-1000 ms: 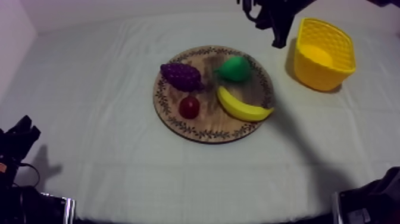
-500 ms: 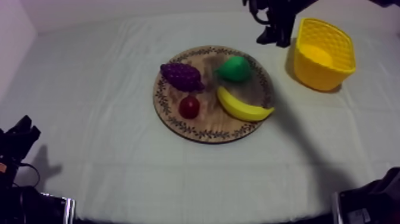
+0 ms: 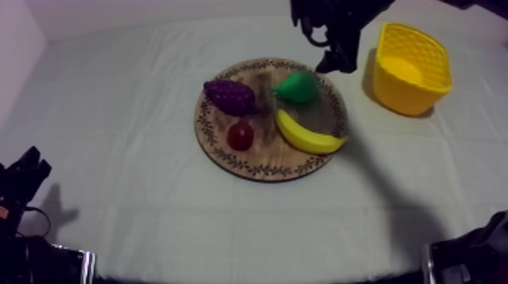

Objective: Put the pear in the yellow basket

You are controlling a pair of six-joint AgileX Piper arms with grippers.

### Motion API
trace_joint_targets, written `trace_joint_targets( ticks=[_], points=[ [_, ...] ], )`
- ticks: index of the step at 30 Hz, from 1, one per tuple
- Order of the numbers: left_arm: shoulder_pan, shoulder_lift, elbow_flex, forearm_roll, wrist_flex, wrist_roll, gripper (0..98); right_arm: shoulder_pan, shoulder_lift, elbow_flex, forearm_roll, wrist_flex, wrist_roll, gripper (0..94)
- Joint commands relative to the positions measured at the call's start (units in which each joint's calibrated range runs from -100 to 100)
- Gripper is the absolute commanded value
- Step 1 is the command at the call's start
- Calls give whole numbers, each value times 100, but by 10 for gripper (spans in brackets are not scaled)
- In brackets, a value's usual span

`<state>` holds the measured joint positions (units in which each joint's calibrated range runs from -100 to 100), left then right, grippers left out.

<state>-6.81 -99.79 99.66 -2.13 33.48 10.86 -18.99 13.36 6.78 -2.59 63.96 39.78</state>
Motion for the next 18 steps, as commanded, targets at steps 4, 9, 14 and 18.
trace_joint_targets(
  ticks=[4,9,14,18],
  points=[
    [-3,-4,0,1,-1,3,1,-44,614,-312,77,56,-135,819],
    [-3,-4,0,1,-1,1,1,-84,1174,-624,137,208,-217,813],
    [-3,-4,0,1,-1,1,1,-123,1622,-720,183,290,-238,806],
    [-3,-4,0,1,-1,0,1,-159,1893,-726,211,175,-260,804]
  ],
)
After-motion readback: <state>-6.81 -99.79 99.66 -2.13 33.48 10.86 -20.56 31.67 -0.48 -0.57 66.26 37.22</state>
